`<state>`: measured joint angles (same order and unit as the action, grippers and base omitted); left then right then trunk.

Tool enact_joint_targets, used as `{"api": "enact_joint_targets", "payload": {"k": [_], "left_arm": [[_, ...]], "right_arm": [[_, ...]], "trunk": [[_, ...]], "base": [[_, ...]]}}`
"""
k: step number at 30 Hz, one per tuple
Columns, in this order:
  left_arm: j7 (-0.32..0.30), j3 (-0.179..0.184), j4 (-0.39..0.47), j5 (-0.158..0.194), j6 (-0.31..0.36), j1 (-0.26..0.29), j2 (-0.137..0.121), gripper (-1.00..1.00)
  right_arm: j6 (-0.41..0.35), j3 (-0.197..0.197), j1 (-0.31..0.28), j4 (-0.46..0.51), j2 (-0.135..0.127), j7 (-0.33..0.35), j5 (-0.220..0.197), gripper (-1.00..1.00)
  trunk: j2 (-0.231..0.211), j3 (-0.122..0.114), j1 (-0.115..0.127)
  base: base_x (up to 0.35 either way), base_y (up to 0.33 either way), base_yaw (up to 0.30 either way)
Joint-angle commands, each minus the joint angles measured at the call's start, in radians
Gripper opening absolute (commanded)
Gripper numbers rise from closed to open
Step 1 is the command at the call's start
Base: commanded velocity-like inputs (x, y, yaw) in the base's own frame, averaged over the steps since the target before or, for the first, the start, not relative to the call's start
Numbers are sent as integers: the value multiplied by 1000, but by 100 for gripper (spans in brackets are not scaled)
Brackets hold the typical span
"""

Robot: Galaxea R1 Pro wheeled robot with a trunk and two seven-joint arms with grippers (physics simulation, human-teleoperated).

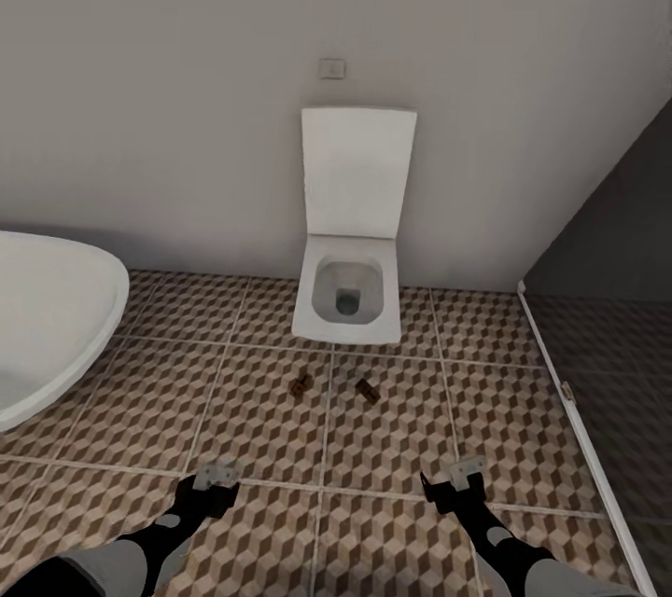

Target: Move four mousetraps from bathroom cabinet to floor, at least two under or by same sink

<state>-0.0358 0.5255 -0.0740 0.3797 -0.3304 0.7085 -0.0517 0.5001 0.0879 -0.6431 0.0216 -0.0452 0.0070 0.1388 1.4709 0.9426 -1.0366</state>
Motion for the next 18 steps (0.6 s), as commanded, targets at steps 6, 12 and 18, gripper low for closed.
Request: {"api": "enact_joint_targets", "payload": {"k": [6,12,18], "left_arm": [[-3,8,-5,10,-110,-60,-12,100],[-2,8,-6,10,-135,-105,-26,100],[2,8,-5,10,-160,-120,-28,100]], "right_arm": [[16,7,33,-1,3,1,-5,100],[19,7,54,-2,7,2,-5,100],[18,7,63,0,10,1,-5,100]], "trunk": [[-42,-28,23],[-84,-57,46],[-105,-72,58]], "base": [[0,0,0],[0,0,0],[0,0,0]]}}
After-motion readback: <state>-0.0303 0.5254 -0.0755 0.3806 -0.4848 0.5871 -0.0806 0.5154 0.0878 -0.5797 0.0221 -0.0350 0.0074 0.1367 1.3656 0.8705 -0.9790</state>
